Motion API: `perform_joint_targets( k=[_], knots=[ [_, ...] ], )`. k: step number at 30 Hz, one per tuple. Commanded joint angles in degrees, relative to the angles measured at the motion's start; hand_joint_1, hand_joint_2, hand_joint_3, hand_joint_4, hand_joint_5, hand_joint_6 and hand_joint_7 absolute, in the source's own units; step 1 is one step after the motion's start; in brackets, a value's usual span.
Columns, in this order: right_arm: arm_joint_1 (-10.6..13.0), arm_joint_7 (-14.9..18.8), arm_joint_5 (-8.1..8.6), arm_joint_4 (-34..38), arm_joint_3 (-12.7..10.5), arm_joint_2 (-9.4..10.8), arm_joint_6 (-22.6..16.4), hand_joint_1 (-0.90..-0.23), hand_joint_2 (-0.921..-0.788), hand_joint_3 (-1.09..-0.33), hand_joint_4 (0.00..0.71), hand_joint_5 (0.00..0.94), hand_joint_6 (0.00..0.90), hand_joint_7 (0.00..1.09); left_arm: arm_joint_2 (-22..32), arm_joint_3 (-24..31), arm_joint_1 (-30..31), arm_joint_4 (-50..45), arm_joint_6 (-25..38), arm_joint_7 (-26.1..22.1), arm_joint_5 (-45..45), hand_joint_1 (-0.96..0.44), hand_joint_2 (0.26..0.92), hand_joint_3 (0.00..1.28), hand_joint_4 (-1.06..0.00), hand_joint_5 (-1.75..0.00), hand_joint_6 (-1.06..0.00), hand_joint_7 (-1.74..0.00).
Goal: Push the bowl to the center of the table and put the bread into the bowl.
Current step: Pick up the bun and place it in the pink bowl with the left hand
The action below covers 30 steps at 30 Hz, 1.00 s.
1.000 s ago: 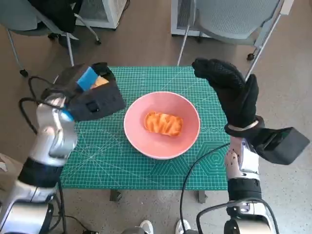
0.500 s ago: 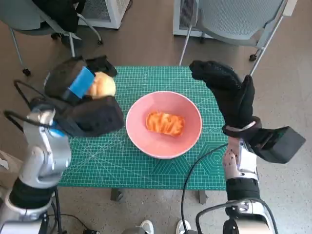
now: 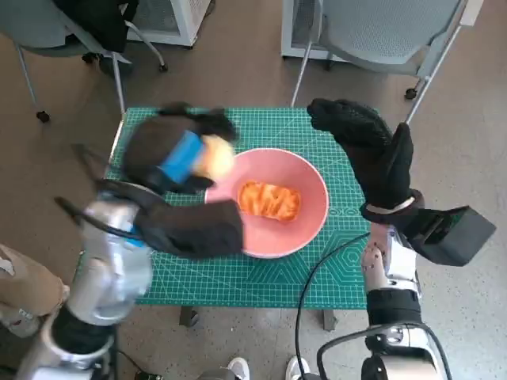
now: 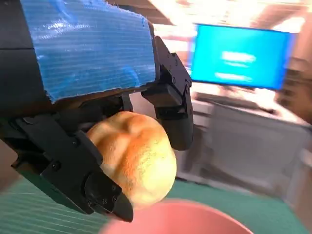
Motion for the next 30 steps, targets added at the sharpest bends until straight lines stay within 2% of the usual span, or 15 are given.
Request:
perform_joint_targets(
  k=[1,11,26,28,29,30],
  knots=[
    [0.66,0.59,0.48,0.64,-0.14,0.08,0.02,-0.678,-0.921,-0.879,0.054,0.0,-0.001,0.25,-1.72,-1.35,-2.82,4.91,-2.96,0.81,0.71,0.0,0.881,0.07,-0.8,-1.08,-0.69,-1.08],
    [1.13,0.67,1.06,0.31,-0.46,-0.57,0.32,-0.678,-0.921,-0.88,0.056,0.001,-0.001,0.25,-4.85,-3.25,-5.73,12.96,-5.42,0.04,0.5,0.0,0.882,0.07,-0.79,-1.13,-0.69,-1.04],
    [1.96,-0.18,1.21,-0.75,-0.71,-0.92,0.54,-0.678,-0.921,-0.875,0.059,0.002,-0.001,0.25,-6.6,-1.24,-7.02,19.56,-8.65,-0.24,-4.26,0.0,0.885,0.07,-0.79,-1.1,-0.68,-1.08],
    [1.95,-0.33,1.14,-0.77,-0.73,-0.87,0.48,-0.678,-0.921,-0.874,0.06,0.002,-0.001,0.25,-6.87,-0.52,-6.95,20.19,-9.11,-1.44,-6.34,0.0,0.906,0.07,-0.75,-1.16,-0.63,-1.11],
    [1.95,-0.38,1.1,-0.79,-0.74,-0.84,0.46,-0.678,-0.921,-0.874,0.06,0.002,-0.001,0.25,-6.91,-0.32,-6.93,20.39,-9.17,-2.08,-7.17,-0.07,0.909,0.1,-0.67,-1.09,-0.6,-1.17],
    [1.93,-0.46,1.07,-0.79,-0.75,-0.81,0.43,-0.678,-0.921,-0.873,0.06,0.002,-0.001,0.25,-6.87,-0.19,-6.87,20.6,-9.05,-3.3,-8.19,-0.17,0.913,0.15,-0.58,-0.95,-0.56,-1.26]
  ],
)
